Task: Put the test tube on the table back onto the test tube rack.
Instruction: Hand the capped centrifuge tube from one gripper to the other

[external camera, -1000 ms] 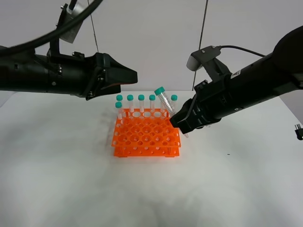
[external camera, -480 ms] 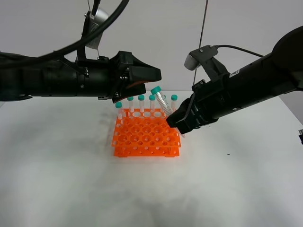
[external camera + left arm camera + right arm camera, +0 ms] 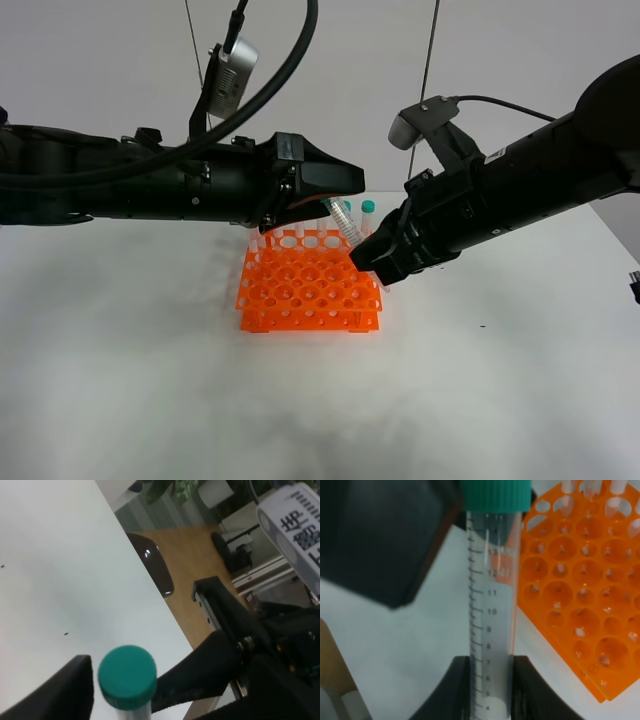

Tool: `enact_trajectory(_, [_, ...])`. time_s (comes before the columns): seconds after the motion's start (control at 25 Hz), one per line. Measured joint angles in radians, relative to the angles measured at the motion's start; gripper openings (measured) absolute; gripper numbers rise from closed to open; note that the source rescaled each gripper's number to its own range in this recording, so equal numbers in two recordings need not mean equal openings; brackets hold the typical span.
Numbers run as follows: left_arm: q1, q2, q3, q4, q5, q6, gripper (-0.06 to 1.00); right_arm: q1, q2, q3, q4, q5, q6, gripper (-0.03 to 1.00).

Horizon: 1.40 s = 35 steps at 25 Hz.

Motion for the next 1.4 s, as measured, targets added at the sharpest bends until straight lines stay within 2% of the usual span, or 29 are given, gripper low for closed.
enact_trajectory(0.52, [0.0, 0.0, 0.0, 0.0, 0.016, 0.0, 0.86, 0.0, 0.0, 0.0, 0.001, 0.023, -0.015, 0.0])
enact_trajectory(0.6, [0.0, 0.0, 0.0, 0.0, 0.016, 0.0, 0.77, 0.0, 0.0, 0.0, 0.001, 0.023, -0.015, 0.0])
enact_trajectory(0.76, [0.0, 0.0, 0.0, 0.0, 0.0, 0.0, 0.51, 0.0, 0.0, 0.0, 0.005, 0.023, -0.016, 0.0])
enact_trajectory(0.88, [0.0, 0.001, 0.0, 0.0, -0.005, 0.0, 0.23, 0.0, 0.0, 0.0, 0.009, 0.024, -0.019, 0.0])
enact_trajectory(0.96, [0.0, 0.001, 0.0, 0.001, -0.005, 0.0, 0.0, 0.0, 0.0, 0.0, 0.01, 0.027, -0.023, 0.0])
enact_trajectory(1.32, [0.0, 0.001, 0.0, 0.005, -0.001, 0.0, 0.0, 0.005, -0.001, 0.0, 0.01, 0.022, -0.026, 0.0])
enact_trajectory(1.36, [0.001, 0.001, 0.0, 0.005, 0.0, 0.0, 0.0, 0.005, -0.001, 0.0, 0.01, 0.02, -0.026, 0.04])
enact_trajectory(1.4, [0.001, 0.001, 0.0, 0.002, 0.011, 0.0, 0.0, 0.005, -0.001, 0.0, 0.01, 0.014, -0.026, 0.15])
